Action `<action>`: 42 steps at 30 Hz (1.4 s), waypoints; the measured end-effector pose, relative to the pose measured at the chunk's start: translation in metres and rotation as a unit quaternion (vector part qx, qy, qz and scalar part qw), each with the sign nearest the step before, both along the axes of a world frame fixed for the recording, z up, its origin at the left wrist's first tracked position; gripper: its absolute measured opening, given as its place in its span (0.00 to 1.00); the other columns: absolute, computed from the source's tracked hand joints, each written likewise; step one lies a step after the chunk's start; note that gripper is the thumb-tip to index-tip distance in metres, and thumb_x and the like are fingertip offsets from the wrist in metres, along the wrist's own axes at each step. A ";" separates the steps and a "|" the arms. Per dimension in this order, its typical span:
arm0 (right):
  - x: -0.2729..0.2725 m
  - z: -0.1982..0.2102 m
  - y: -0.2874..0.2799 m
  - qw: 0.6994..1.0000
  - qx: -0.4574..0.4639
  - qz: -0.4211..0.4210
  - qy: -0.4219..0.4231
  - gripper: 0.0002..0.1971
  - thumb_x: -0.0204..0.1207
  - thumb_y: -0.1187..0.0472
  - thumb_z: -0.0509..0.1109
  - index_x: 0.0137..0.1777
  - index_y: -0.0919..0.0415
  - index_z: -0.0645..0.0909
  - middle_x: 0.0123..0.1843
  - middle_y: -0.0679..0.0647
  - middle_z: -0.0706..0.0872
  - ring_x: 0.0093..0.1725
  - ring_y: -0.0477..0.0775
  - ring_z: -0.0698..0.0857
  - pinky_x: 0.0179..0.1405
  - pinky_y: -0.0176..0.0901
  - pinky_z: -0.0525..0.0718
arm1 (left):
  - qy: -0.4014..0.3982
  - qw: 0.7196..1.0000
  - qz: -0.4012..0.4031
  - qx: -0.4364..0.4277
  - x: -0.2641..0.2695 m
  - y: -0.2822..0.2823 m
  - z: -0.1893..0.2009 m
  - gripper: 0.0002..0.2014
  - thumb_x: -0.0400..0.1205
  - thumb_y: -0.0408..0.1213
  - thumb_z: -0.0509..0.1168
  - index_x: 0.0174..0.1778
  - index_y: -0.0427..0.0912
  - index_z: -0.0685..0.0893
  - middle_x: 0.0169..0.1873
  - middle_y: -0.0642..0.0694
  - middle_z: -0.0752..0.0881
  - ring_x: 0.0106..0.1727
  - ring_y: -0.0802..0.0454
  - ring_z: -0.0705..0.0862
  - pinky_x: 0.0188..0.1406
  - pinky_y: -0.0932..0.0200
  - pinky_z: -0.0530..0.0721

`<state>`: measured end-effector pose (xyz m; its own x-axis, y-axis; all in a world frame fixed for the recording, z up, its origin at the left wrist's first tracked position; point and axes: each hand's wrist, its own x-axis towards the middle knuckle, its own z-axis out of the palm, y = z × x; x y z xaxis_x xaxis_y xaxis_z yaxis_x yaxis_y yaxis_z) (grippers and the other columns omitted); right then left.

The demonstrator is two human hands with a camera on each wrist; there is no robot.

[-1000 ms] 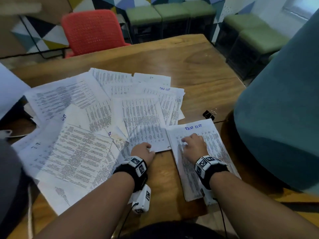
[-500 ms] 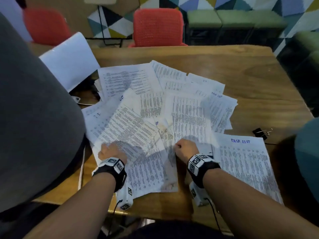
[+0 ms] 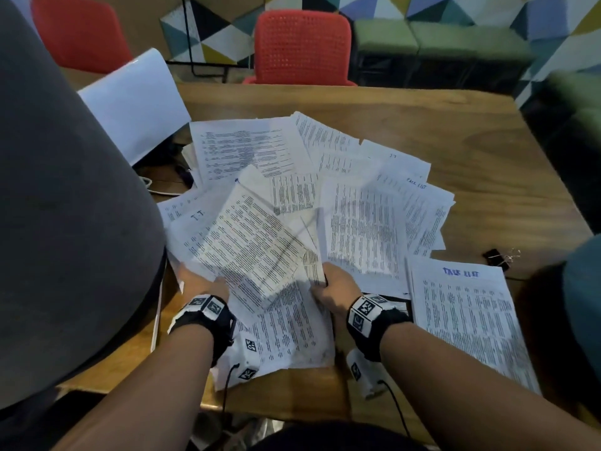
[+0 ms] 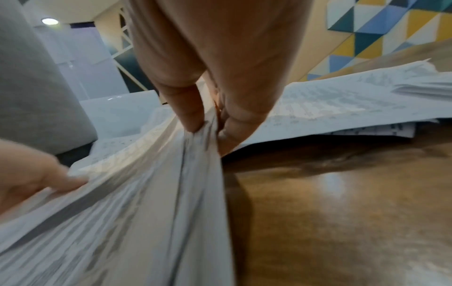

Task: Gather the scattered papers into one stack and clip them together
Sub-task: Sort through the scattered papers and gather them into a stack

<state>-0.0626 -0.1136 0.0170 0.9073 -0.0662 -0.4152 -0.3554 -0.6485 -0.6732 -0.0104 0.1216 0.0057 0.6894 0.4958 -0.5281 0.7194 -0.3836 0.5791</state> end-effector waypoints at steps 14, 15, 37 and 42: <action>0.008 -0.007 -0.025 0.990 0.069 -0.118 -0.024 0.24 0.76 0.70 0.64 0.70 0.55 0.66 0.47 0.57 0.83 0.42 0.54 0.85 0.40 0.46 0.88 | -0.082 0.988 -0.131 -0.020 0.005 -0.029 -0.006 0.07 0.81 0.33 0.63 0.46 0.31 0.77 0.39 0.35 0.80 0.44 0.43 0.79 0.43 0.54 0.77; 0.012 -0.002 -0.029 0.988 0.065 -0.136 -0.032 0.24 0.76 0.72 0.63 0.70 0.55 0.67 0.48 0.57 0.83 0.44 0.56 0.85 0.41 0.47 0.88 | -0.077 0.988 -0.129 -0.022 0.009 -0.028 -0.004 0.11 0.83 0.37 0.62 0.48 0.29 0.79 0.43 0.31 0.82 0.47 0.40 0.81 0.47 0.53 0.78; 0.035 -0.009 -0.115 0.949 0.033 -0.304 -0.081 0.09 0.77 0.69 0.64 0.55 0.63 0.73 0.38 0.55 0.75 0.35 0.53 0.75 0.37 0.42 0.74 | -0.094 0.944 -0.303 -0.088 0.046 -0.127 0.030 0.31 0.75 0.33 0.74 0.74 0.44 0.73 0.62 0.46 0.82 0.65 0.43 0.80 0.62 0.52 0.80; 0.036 -0.021 -0.127 0.950 -0.031 -0.309 -0.019 0.28 0.69 0.73 0.61 0.72 0.64 0.69 0.66 0.65 0.71 0.57 0.67 0.78 0.55 0.52 0.82 | -0.064 0.947 -0.309 -0.057 0.058 -0.158 0.015 0.13 0.72 0.38 0.73 0.49 0.38 0.81 0.56 0.38 0.85 0.48 0.42 0.87 0.50 0.49 0.88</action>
